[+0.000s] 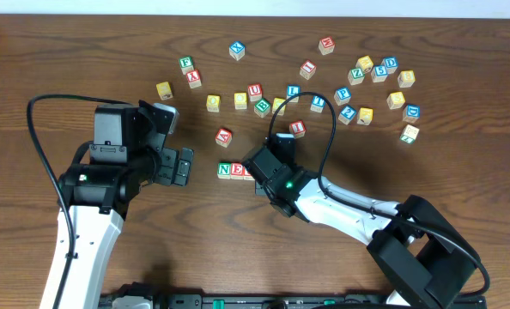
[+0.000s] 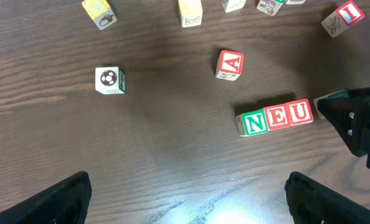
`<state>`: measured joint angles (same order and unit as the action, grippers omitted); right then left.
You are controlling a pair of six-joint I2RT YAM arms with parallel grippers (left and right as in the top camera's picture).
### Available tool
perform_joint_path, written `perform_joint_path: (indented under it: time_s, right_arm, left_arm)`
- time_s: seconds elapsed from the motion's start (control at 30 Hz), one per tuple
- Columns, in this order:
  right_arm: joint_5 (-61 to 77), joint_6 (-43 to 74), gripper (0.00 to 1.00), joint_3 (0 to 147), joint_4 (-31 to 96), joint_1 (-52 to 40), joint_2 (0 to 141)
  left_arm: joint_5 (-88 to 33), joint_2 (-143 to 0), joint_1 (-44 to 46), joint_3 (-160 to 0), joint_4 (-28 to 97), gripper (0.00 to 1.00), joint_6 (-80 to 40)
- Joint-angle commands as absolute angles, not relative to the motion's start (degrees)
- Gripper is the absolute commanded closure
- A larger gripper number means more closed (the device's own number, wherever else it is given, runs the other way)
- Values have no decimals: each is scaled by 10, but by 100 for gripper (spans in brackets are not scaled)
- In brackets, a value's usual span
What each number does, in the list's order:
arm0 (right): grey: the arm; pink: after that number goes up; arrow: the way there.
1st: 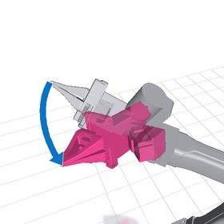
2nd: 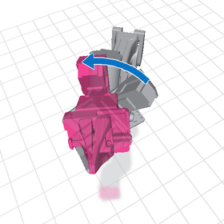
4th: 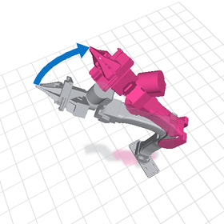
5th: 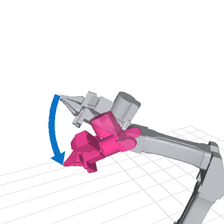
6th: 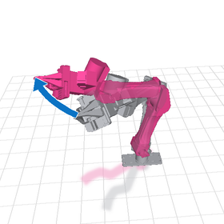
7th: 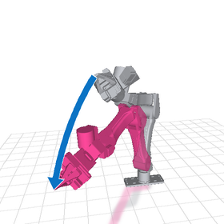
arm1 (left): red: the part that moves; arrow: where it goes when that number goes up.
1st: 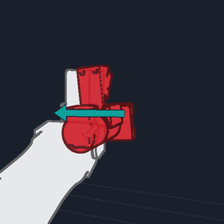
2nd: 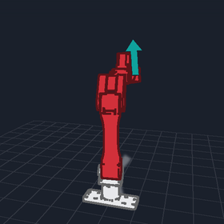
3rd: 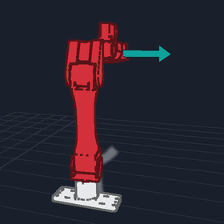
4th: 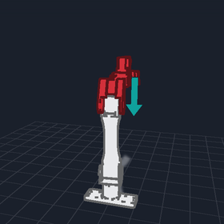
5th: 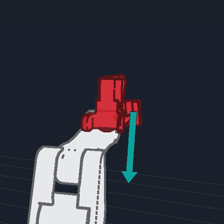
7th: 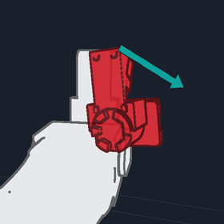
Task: Spell out NEURIPS
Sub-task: 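Lower the green R block beside the U block, adjusting alignment, then open the right gripper and lift it off the green R block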
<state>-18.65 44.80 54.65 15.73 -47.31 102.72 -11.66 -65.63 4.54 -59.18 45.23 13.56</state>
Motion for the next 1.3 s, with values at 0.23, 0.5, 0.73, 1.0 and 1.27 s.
perform_joint_path:
  time_s: [0.23,0.5,0.73,1.0,1.27]
  right_arm:
    - [-213,441,58,557,155,-470,1034]
    - [-237,428,56,573,154,-468,1034]
    - [-322,395,50,611,152,-467,1034]
    - [-429,354,42,648,165,-446,1033]
    - [-472,321,24,656,214,-438,997]
  left_arm:
    - [-111,-656,43,-608,454,2,139]
    - [-111,-656,43,-608,454,2,139]
    - [-111,-656,43,-608,454,2,139]
    - [-111,-656,43,-608,454,2,139]
    - [-111,-656,43,-608,454,2,139]
